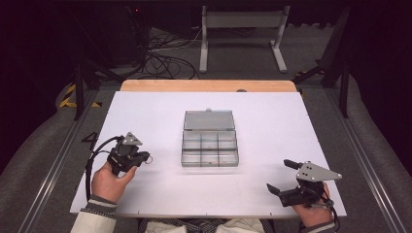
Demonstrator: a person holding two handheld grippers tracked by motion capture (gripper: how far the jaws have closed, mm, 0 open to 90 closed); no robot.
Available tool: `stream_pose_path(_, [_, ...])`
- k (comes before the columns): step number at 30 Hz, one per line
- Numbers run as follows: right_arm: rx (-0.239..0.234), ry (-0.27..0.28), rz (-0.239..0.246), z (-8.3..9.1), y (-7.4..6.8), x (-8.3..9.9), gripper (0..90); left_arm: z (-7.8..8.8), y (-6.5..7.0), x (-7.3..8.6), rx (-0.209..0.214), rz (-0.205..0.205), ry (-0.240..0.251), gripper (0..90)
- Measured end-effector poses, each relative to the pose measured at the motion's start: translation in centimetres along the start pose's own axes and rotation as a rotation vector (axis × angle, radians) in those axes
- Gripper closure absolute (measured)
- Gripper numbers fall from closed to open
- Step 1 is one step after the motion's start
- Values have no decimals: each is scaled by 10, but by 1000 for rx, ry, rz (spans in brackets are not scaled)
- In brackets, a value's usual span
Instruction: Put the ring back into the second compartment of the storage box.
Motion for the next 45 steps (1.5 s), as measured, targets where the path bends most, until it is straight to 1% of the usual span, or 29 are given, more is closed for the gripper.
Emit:
stream_pose_path(3, [-1, -1, 0, 0, 0, 0, 8, 2, 0, -1, -7, -3, 12, 865])
stream_pose_path(5, [-1, 0, 0, 0, 0, 0, 8, 3, 1, -2, 3, 4, 18, 865])
stream_pose_path(13, [-1, 0, -1, 0, 0, 0, 8, 8, 1, -7, 14, 3, 41, 865])
stream_pose_path(17, [-1, 1, -1, 0, 0, 0, 8, 12, 2, -13, 14, 2, 60, 865])
stream_pose_path(18, [-1, -1, -1, 0, 0, 0, 8, 13, 3, -15, 19, 1, 64, 865])
stream_pose_path(22, [-1, -2, -1, 0, 0, 0, 8, 16, 6, -22, 26, -8, 81, 865])
stream_pose_path(35, [-4, -1, -1, 0, 0, 0, 8, 18, 17, -44, 46, -34, 110, 865])
stream_pose_path(45, [-4, -2, -2, -1, 0, 0, 8, 19, 24, -56, 55, -44, 126, 865])
Point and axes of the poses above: each handheld gripper's, and its own axes: z roughly backward along the jaws, x roughly out of its underside, y roughly to its right, the point moved 2 cm from there along -z, roughly forward along the jaws, and after that the axes turned 15 degrees about -x, right-handed, at the moved point
